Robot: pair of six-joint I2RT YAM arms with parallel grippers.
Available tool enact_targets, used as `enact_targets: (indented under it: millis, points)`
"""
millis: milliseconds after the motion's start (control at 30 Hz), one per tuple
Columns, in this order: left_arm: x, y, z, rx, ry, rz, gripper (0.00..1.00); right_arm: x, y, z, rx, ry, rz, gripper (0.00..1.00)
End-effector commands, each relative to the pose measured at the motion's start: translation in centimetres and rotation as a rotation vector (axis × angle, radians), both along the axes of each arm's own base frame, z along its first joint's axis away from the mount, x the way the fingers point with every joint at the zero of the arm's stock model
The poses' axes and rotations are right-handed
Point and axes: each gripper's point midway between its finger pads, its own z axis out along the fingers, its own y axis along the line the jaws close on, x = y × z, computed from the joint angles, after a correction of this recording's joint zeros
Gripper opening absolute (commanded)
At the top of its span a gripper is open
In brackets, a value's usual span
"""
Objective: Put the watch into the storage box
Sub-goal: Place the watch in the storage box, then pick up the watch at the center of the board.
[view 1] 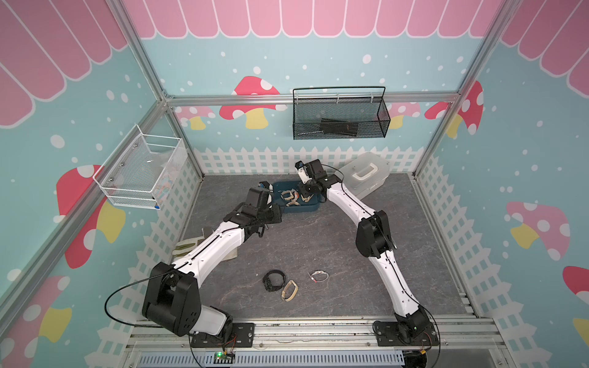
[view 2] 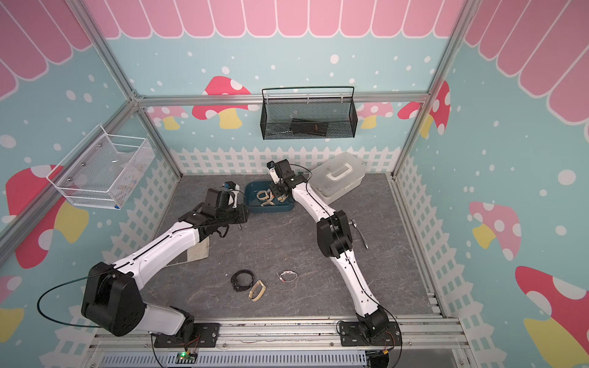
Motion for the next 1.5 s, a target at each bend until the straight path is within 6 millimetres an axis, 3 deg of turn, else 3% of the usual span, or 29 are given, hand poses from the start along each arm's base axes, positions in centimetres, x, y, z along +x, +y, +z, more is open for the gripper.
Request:
enact_targets:
  millis: [0,167,333,500,567,767,1033,1300,1467]
  points:
    - [-0.5,0.2,0.7,0.025,-0.003,-0.005,0.35,-1.4,0.2,5.7,0.046,-0.057,0.045,0.22]
    - [-2.2,0.7,0.6,0.072,0.096,-0.012,0.37,-5.1,-1.3,12.0,0.110,-0.160,0.094,0.24]
    - [-5.3,2.4,-0.8,0.138,0.207,0.030,0.41,-10.7,-3.8,14.7,0.176,-0.219,0.125,0.27]
    - [-8.7,4.0,-2.4,0.129,0.290,0.095,0.44,-15.0,-5.6,11.0,0.192,-0.122,0.124,0.32]
    - [-10.4,3.1,-2.9,0.122,0.311,0.074,0.51,-16.4,-6.1,8.3,0.197,-0.063,0.111,0.34]
    - [-14.5,2.7,-6.0,0.146,0.426,0.057,0.60,-18.3,-6.2,4.2,0.213,0.047,0.120,0.43]
    - [-18.5,4.4,-8.3,0.133,0.492,0.133,0.65,-19.1,-6.7,3.3,0.200,0.060,0.112,0.47]
    - [-20.3,2.9,-10.3,0.151,0.588,0.080,0.65,-19.1,-6.6,2.4,0.194,0.079,0.114,0.47]
    - [-20.7,2.6,-11.0,0.191,0.610,0.065,0.58,-19.2,-6.5,2.3,0.197,0.087,0.116,0.47]
